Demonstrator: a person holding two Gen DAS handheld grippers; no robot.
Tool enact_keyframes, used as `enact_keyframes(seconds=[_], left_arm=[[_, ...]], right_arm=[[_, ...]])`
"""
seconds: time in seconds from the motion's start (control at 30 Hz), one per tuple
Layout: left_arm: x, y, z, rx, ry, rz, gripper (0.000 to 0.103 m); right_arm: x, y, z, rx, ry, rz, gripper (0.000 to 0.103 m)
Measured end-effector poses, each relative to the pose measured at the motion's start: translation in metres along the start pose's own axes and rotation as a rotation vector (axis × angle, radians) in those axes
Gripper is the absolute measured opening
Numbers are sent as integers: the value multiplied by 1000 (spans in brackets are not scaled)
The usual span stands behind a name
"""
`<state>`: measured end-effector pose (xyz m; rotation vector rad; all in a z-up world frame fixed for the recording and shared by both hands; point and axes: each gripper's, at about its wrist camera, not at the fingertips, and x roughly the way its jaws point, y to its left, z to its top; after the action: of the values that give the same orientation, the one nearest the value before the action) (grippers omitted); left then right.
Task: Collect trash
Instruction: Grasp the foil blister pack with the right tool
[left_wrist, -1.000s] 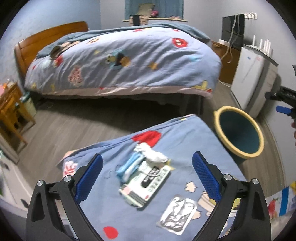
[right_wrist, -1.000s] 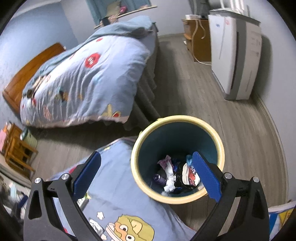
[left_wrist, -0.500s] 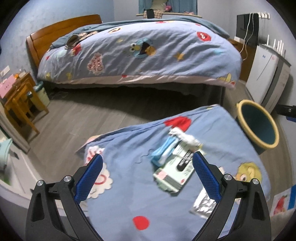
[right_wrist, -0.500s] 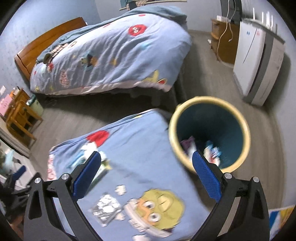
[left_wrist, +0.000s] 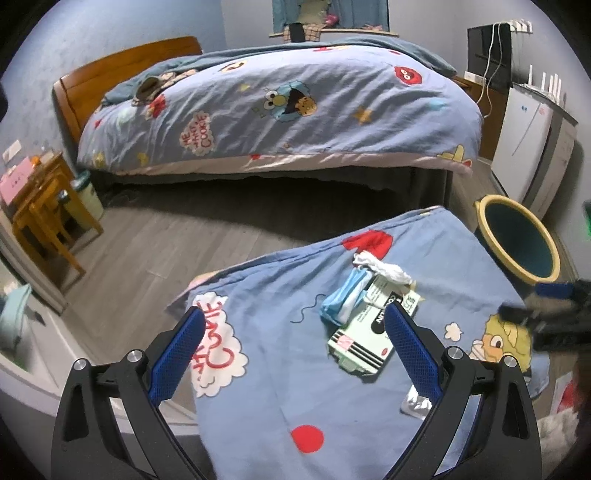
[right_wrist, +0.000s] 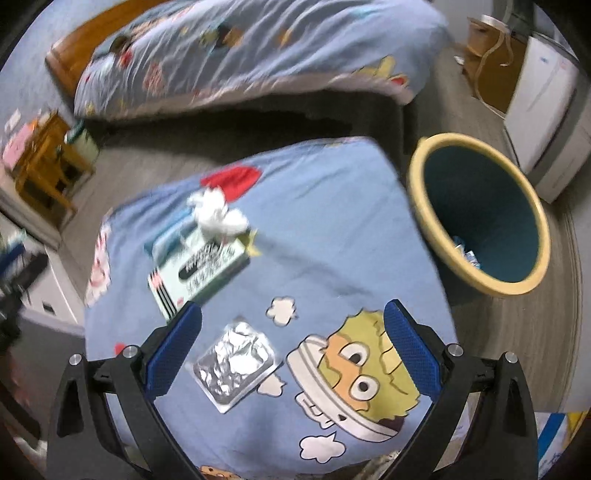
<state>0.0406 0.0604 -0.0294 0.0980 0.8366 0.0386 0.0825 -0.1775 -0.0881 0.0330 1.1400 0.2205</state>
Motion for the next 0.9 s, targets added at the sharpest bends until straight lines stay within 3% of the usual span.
enact_keyframes(seconds=[0.27,0.47,0.6,0.73,0.8,0.9], left_arm=[[5,0,0,42,2,5,96],[8,1,1,49,-2,-8,96],[11,3,-1,71,1,-3,96],[15,6,-3,68,13,1,96],[17,8,-3,63,19,1,96],[20,8,-2,62,24,-5,96]], right_arm=[[53,31,-39,28,159,62,97],[77,51,-52,70,215,92,97],[88,66,-52,52,208,54,97],[102,82,-52,-52,199,-38,97],[104,86,-53,-93,190,-82,93],[100,84,-54,-113,172,-104,76]])
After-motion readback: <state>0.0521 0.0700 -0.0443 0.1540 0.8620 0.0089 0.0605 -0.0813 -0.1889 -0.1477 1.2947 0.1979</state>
